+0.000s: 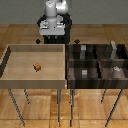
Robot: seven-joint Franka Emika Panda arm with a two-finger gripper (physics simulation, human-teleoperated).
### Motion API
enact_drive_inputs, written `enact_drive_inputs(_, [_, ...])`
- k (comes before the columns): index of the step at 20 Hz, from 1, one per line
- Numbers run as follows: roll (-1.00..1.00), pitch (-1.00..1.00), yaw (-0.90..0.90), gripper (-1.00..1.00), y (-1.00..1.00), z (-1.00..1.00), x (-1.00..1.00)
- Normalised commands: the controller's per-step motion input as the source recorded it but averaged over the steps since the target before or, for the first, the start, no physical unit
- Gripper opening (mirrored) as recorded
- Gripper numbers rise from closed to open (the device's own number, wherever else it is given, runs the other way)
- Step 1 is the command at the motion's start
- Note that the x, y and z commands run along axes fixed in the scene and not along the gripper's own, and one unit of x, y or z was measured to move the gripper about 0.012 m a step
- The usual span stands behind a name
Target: Place the loaf of bread into the appropriate compartment.
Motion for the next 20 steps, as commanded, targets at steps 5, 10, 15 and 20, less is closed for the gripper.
enact_drive_inputs(5, [0.0, 0.0, 0.0, 1.0, -0.2, 0.0, 0.0])
enact_drive_inputs(10, [0.0, 0.0, 0.0, 1.0, -0.8, 0.0, 0.0])
enact_drive_inputs(15, [0.0, 0.0, 0.0, 1.0, -1.0, 0.0, 0.0])
enact_drive_inputs(20, [0.0, 0.0, 0.0, 1.0, -0.6, 0.0, 0.23])
